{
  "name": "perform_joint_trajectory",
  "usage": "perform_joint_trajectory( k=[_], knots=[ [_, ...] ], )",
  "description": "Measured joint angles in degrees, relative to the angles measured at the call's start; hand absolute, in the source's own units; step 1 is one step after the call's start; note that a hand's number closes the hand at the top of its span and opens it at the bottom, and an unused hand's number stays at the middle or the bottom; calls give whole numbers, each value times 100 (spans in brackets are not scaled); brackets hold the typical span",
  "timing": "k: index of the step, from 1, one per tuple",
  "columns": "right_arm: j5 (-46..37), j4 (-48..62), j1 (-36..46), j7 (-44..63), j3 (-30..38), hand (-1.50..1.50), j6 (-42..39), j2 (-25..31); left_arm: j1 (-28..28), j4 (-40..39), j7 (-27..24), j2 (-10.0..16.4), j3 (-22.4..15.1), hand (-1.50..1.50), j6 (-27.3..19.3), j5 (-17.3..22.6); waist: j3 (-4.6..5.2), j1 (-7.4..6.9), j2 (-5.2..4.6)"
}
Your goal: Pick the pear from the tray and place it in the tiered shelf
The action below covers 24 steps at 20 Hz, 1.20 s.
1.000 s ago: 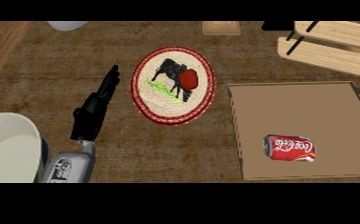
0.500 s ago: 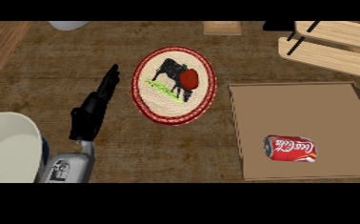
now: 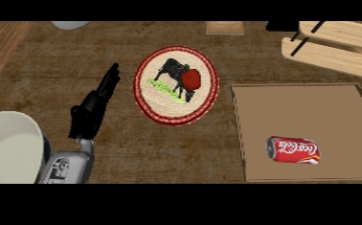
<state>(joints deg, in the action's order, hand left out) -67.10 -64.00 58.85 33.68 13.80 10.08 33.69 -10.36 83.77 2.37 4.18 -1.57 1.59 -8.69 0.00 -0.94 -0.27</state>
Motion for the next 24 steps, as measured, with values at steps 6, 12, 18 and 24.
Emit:
perform_joint_trajectory(
  k=[6,12,18,24],
  knots=[
    [177,1008,208,-538,304,150,1070,-49,-55,-80,-36,-58,-21,0,-23,-30,-6,-25,-14],
    [1186,1499,166,-1590,961,150,1880,-32,-30,-30,-4,-39,5,0,-26,-31,-6,-20,-12],
    [1758,2543,372,-2607,1344,150,2341,253,-37,-95,-61,-53,-11,0,13,-35,-5,-44,-24],
    [1225,3208,376,-2022,1221,-150,2664,671,-57,-78,-42,-65,-22,0,0,-62,1,-30,-23]
  ],
)
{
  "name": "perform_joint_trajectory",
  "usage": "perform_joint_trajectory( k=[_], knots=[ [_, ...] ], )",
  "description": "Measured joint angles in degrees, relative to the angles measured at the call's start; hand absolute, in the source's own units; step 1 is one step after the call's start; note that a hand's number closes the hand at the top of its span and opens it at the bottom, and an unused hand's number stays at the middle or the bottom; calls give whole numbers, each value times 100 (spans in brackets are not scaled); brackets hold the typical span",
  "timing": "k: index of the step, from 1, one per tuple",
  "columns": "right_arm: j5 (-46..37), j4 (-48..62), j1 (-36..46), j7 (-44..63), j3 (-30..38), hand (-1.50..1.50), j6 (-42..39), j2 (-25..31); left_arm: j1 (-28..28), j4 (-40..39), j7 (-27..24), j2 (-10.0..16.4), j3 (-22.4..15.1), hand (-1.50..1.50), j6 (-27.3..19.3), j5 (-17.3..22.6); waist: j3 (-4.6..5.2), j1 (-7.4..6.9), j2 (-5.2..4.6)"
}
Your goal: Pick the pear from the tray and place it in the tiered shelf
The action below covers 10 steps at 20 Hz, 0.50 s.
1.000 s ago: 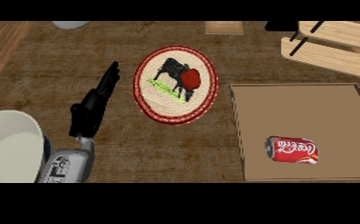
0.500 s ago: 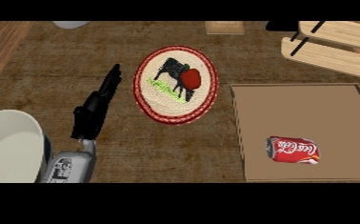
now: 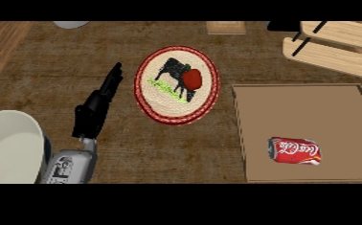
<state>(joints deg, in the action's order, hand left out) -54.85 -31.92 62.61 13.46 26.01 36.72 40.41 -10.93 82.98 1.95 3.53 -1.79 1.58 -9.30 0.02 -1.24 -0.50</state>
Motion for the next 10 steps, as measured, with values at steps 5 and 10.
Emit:
perform_joint_trajectory(
  k=[5,10],
  knots=[
    [-225,259,7,496,-53,-150,183,146,16,25,39,-44,-18,0,-69,-55,-2,22,17],
    [181,-11,-121,452,113,-150,163,123,168,48,-44,32,54,0,23,21,-3,62,37]
  ],
)
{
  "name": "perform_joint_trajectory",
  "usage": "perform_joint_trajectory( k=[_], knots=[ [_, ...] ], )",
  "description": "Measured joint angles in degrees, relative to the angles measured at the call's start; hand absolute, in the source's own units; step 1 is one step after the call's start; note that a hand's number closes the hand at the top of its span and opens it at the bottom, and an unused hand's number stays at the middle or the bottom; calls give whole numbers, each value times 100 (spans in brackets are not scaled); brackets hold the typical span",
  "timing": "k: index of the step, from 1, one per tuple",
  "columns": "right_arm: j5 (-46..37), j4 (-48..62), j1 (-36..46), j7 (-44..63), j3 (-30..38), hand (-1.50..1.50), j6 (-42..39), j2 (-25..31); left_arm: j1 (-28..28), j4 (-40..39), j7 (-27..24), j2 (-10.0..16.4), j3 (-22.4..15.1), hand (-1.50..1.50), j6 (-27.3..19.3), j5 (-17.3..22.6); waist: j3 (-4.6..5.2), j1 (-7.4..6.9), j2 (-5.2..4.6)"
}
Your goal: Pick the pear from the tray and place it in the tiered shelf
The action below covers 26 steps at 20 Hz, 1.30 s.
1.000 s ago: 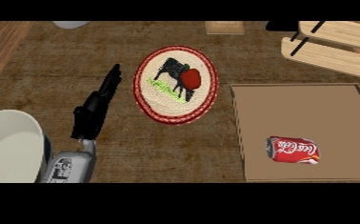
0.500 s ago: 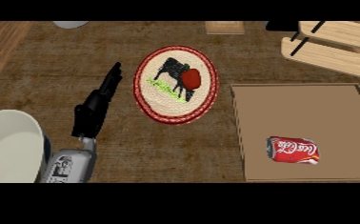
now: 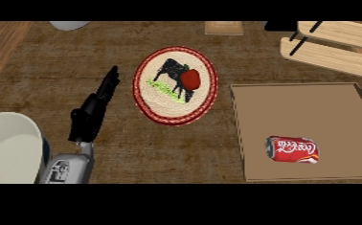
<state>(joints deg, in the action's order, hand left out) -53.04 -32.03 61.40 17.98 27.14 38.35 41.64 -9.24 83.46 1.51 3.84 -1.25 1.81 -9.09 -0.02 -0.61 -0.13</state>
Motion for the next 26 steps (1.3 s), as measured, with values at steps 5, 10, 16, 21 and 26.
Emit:
perform_joint_trajectory(
  k=[5,10,16,21,26],
  knots=[
    [514,-209,59,-212,162,-150,-148,-75,48,62,-12,-24,-34,0,-8,-28,0,3,4],
    [978,-418,91,-415,256,-150,-487,-10,9,26,-38,45,59,0,43,20,2,11,4],
    [1500,-795,363,-355,586,-150,-386,129,-96,-79,8,-23,50,0,-9,-7,1,38,15],
    [1713,-1343,289,178,831,-150,-403,526,66,-78,-148,-16,73,0,-42,-22,6,101,41],
    [1903,-1827,-232,1042,1149,-150,-921,1040,183,74,-86,65,137,0,14,39,9,196,72]
  ],
)
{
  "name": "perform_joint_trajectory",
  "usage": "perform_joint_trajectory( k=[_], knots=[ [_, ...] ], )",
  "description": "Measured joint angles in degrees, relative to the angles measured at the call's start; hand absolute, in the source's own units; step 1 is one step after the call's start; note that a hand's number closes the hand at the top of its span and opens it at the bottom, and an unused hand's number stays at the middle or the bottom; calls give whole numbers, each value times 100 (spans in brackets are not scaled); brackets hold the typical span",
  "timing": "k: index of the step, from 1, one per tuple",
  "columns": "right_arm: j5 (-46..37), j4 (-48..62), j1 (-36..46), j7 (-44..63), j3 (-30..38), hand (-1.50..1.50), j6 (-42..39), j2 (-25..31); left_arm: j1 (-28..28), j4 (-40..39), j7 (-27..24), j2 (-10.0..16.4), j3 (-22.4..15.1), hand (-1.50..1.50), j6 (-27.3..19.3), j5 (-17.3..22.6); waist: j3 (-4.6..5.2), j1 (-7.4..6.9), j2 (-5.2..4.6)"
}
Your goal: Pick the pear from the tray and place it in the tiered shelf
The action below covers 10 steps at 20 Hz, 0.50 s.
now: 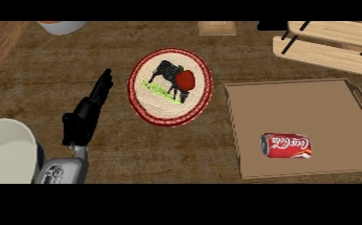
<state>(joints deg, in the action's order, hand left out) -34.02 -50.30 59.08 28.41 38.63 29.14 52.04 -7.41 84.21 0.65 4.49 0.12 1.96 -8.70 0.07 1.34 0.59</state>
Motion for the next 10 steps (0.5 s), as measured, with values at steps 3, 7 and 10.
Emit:
perform_joint_trajectory(
  k=[3,7,10],
  knots=[
    [228,-279,-500,391,256,-150,-664,389,-15,-24,31,-31,25,0,-73,-20,-3,82,12],
    [624,-757,-1414,623,770,-150,-1520,768,48,-20,28,-12,66,0,-96,-19,-7,153,21],
    [961,-1088,-2149,589,1282,-150,-2210,1014,23,-25,42,3,105,0,-101,-1,-9,220,28]
  ],
)
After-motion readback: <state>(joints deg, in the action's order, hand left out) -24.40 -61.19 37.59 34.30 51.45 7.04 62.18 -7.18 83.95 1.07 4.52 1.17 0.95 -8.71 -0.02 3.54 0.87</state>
